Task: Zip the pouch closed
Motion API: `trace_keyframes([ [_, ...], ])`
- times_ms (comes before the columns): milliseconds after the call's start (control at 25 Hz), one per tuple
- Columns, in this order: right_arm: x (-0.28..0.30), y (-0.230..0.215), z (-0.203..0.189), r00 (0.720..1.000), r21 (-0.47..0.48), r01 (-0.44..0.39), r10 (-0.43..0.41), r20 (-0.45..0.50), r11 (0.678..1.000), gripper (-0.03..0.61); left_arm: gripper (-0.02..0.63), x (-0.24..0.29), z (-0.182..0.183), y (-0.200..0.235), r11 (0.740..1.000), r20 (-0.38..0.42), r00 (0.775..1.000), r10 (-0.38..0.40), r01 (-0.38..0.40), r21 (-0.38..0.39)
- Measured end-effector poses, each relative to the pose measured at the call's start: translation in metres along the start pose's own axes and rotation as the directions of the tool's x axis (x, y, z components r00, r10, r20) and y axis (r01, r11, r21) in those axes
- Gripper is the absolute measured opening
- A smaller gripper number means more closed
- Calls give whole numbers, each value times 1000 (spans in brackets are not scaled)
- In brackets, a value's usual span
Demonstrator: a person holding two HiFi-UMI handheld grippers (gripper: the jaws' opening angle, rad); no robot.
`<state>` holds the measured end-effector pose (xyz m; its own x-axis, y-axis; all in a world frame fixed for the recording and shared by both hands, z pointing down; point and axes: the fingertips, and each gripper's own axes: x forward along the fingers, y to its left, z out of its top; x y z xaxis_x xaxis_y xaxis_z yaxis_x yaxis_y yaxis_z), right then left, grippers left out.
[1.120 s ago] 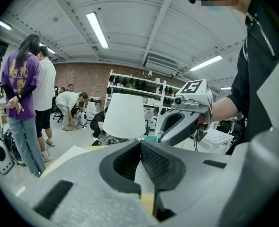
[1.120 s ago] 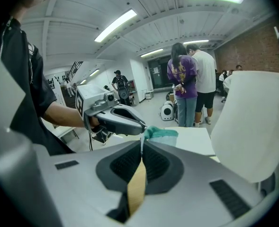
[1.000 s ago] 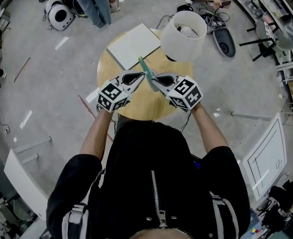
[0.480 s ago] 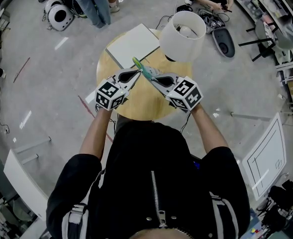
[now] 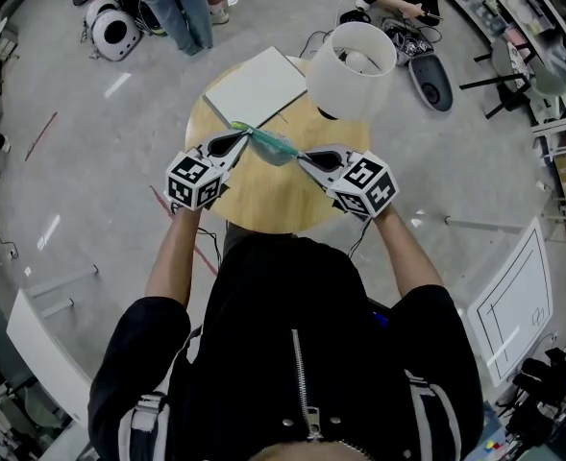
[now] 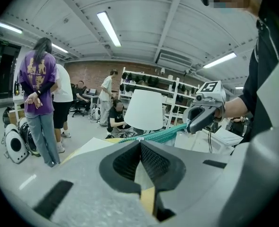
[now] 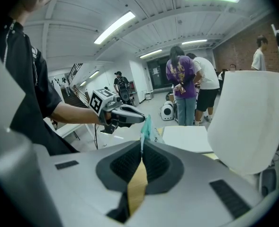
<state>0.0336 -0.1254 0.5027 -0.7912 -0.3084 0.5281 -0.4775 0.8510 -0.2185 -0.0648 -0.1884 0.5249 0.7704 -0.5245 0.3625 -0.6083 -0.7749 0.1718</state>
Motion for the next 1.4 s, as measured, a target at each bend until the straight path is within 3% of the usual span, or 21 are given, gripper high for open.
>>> trace_keyframes([
  [520,-15,-5,-1,1000,39,2,-3,24,999,12,8,-12,-8,23,997,-15,997,74,-75,-25],
  [1080,-10,-13,24,992,107,0,-14,124,994,12,14,-1,-18,22,992,-5,992,124,-124,-32],
  [1280,-3,-19,24,993,114,15,-28,111,993,14,61,-2,-9,18,990,25,990,136,-135,-25],
  [1400,0,-29,22,992,138,48,-63,110,989,14,37,-4,1,17,988,49,987,154,-153,-21],
])
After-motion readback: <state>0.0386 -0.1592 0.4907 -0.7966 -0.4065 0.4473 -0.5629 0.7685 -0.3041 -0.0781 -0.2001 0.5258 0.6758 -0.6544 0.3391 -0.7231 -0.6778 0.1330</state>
